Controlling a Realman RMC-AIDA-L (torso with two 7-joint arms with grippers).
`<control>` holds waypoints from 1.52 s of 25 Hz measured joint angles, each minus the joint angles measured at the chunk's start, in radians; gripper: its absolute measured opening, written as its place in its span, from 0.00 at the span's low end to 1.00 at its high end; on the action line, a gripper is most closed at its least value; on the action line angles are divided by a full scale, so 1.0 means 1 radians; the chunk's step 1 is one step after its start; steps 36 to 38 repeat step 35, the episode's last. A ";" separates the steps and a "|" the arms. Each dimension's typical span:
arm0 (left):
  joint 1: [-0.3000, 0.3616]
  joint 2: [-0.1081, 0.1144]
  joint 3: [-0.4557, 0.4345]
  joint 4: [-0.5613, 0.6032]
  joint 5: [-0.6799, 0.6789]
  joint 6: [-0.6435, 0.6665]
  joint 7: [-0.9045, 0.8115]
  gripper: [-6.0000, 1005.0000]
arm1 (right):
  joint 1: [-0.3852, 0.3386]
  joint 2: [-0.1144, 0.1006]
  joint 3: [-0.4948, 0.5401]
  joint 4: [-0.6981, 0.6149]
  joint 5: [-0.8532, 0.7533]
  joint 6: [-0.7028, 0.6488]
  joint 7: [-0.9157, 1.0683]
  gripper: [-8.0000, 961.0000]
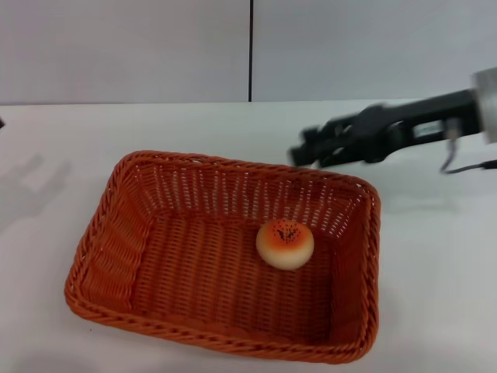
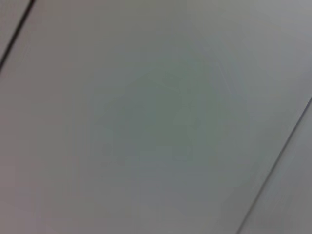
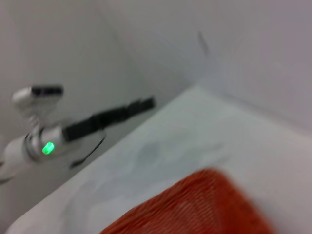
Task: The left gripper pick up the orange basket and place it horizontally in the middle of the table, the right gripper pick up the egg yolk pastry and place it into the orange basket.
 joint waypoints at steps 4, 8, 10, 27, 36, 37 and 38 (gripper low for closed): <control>0.047 -0.001 0.000 -0.021 -0.065 0.008 0.123 0.63 | -0.124 0.003 0.042 -0.069 0.104 0.044 -0.109 0.64; 0.098 -0.003 -0.002 -0.037 -0.133 0.012 0.225 0.63 | -0.260 0.003 0.115 -0.001 0.320 0.086 -0.359 0.65; 0.136 -0.007 -0.002 -0.078 -0.195 0.012 0.312 0.63 | -0.332 0.003 0.192 0.159 0.499 0.078 -0.593 0.65; 0.226 -0.013 -0.208 -0.422 -0.273 0.015 0.783 0.63 | -0.333 0.008 0.333 0.943 1.073 -0.036 -1.671 0.65; 0.224 -0.019 -0.282 -0.553 -0.272 -0.008 0.895 0.63 | -0.277 0.006 0.334 0.992 1.148 -0.066 -1.729 0.65; 0.224 -0.019 -0.282 -0.553 -0.272 -0.008 0.895 0.63 | -0.277 0.006 0.334 0.992 1.148 -0.066 -1.729 0.65; 0.224 -0.019 -0.282 -0.553 -0.272 -0.008 0.895 0.63 | -0.277 0.006 0.334 0.992 1.148 -0.066 -1.729 0.65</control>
